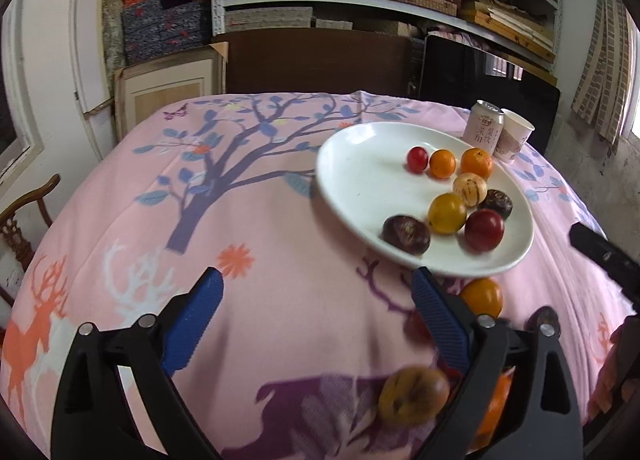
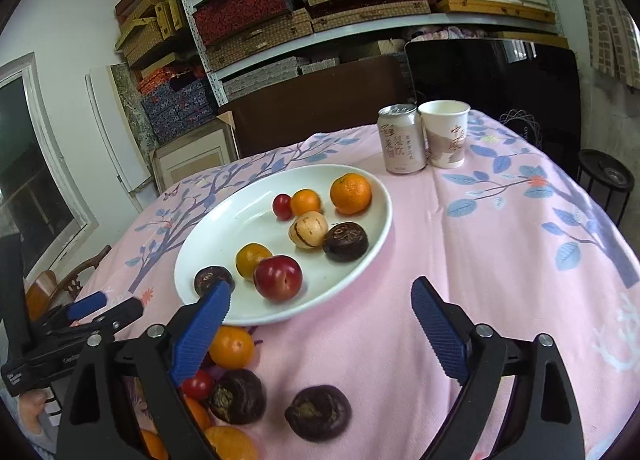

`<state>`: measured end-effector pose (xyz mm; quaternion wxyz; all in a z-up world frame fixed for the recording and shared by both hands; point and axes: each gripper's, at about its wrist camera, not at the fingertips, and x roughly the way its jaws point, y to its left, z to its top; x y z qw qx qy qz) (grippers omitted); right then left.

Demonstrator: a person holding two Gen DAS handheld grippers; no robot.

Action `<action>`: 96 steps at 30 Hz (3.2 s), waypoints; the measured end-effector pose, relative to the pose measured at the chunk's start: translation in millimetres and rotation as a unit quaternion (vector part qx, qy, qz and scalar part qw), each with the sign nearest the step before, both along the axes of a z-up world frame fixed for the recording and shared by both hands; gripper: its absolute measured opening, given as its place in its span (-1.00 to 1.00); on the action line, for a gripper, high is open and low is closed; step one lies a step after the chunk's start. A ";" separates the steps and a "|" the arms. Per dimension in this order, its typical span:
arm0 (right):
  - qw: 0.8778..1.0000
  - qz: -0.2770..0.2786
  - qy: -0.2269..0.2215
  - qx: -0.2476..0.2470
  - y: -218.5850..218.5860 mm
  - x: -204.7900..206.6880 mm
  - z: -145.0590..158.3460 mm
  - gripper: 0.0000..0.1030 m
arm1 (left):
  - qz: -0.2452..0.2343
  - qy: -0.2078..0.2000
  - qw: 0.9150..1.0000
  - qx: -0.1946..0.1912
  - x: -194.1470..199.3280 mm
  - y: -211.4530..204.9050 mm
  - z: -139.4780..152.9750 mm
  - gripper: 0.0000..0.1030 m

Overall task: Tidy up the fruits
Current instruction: 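Carry the tomato and plum onto the white plate and open both grippers, then grasp the pale yellow round fruit with the left gripper while the right grasps a dark purple fruit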

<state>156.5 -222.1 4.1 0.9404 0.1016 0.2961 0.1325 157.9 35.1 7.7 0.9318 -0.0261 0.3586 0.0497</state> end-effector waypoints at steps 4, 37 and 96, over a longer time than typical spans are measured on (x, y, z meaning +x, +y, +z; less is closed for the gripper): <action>0.999 -0.027 -0.019 -0.006 -14.0 -26.3 6.4 0.93 | 0.008 0.016 1.000 -0.001 -17.6 5.7 -10.0 0.80; 0.998 -0.042 0.009 0.046 -39.6 -57.4 -3.4 0.93 | -0.026 0.017 0.997 0.065 -63.0 -9.2 -23.6 0.92; 0.993 0.054 0.090 -0.054 11.2 -43.8 -38.5 -0.52 | -0.059 0.013 0.996 -0.065 -37.5 -8.4 -6.3 -0.22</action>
